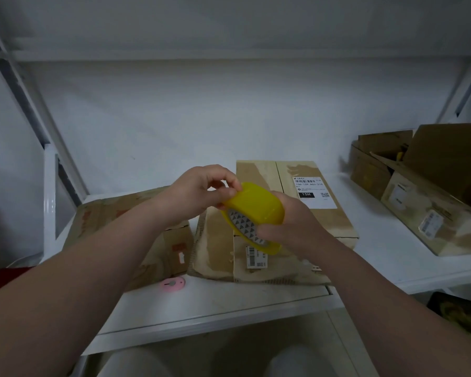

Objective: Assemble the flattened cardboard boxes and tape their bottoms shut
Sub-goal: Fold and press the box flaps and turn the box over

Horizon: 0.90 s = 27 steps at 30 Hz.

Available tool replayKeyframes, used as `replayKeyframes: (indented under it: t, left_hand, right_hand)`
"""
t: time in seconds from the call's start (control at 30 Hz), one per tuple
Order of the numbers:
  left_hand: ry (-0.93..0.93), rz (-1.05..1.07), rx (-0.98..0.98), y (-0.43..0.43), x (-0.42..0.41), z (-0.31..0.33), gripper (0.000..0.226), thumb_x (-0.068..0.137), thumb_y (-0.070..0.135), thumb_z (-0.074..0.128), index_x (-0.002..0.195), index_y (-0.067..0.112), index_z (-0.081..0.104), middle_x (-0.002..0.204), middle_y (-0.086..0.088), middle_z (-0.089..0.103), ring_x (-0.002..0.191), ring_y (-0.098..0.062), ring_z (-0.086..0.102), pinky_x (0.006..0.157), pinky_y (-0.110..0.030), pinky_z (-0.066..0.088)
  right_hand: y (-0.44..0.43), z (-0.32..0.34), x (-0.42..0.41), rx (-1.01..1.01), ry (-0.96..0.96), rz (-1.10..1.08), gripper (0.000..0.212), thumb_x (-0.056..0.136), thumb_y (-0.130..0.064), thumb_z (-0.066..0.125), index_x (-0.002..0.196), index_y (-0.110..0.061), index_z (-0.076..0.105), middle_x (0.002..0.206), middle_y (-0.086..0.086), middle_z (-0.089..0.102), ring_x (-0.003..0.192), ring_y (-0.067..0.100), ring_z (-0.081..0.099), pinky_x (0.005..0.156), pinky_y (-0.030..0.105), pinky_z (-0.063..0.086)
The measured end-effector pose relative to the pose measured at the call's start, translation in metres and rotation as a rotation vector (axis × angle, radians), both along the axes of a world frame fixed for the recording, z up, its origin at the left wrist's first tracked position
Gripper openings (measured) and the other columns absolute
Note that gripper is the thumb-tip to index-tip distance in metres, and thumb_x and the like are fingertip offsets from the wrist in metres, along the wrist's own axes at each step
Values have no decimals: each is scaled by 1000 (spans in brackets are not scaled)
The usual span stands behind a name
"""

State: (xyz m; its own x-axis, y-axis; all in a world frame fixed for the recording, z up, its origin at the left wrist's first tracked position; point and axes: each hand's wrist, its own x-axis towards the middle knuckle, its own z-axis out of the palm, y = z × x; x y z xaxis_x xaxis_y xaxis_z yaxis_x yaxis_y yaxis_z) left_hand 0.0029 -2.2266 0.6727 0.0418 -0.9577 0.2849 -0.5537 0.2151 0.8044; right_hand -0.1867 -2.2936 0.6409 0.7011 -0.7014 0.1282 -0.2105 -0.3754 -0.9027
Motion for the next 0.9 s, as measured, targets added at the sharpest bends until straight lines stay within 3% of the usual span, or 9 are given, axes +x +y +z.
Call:
replayKeyframes:
  t: [0.13, 0.27, 0.37, 0.5, 0.57, 0.7, 0.8, 0.9]
  left_hand:
    - [-77, -42, 35, -2, 5, 6, 19, 90, 3, 60, 86, 20, 66, 97, 3, 59, 81, -11, 58, 65, -22, 55]
    - [-148, -91, 89, -7, 10, 13, 17, 88, 4, 63, 86, 20, 67, 92, 8, 60, 72, -5, 57, 65, -21, 52]
    - [-187, -111, 102, -9, 12, 12, 15, 88, 6, 64, 86, 20, 66, 89, 9, 59, 76, -9, 56, 67, -22, 51]
    - [-269, -123, 111, -6, 13, 10, 17, 91, 8, 61, 84, 23, 62, 89, 6, 57, 75, -1, 53, 69, -20, 49]
    - [-333, -113, 82, -5, 12, 11, 21, 92, 8, 60, 82, 26, 60, 89, 8, 57, 74, 1, 53, 69, -17, 47]
    - [-430, 87, -62, 0, 3, 7, 11, 90, 14, 62, 87, 24, 66, 87, 15, 61, 73, 2, 55, 65, -7, 41]
    - [-617, 245, -82, 2, -9, 13, 16, 93, 23, 58, 93, 14, 71, 89, 5, 68, 74, -7, 57, 69, -19, 46]
    - [-954, 322, 87, -1, -21, 22, 23, 99, 21, 43, 100, 8, 62, 80, -1, 59, 78, -18, 53, 68, -32, 44]
  right_hand:
    - [-4, -1, 1, -6, 19, 23, 51, 52, -23, 63, 100, -37, 55, 94, -3, 63, 86, 16, 64, 67, 33, 56]
    - [-6, 1, -1, 20, 36, 64, 46, 53, -18, 64, 95, -35, 57, 88, -6, 63, 74, 4, 63, 60, 23, 54]
    - [-7, 3, -2, 22, 46, 82, 45, 53, -16, 64, 96, -29, 60, 85, -4, 63, 67, -1, 61, 56, 19, 51]
    - [-8, 3, -1, -9, 98, 75, 56, 53, -19, 65, 108, -17, 61, 94, 5, 65, 81, 14, 64, 62, 29, 54]
    - [-7, 6, -1, -9, 108, 69, 54, 53, -20, 65, 106, -21, 61, 95, 5, 64, 82, 17, 64, 63, 29, 54]
    - [-6, 9, -1, -2, 88, 53, 39, 62, -15, 70, 91, -36, 56, 88, -7, 62, 74, 3, 62, 55, 17, 51]
    - [-4, 12, 3, -52, 112, 22, 36, 69, -8, 70, 89, -35, 55, 89, -5, 61, 82, 12, 62, 65, 30, 55]
    - [-2, 14, 7, -105, 139, -7, 32, 72, -3, 68, 86, -30, 57, 86, -2, 62, 86, 22, 63, 70, 39, 55]
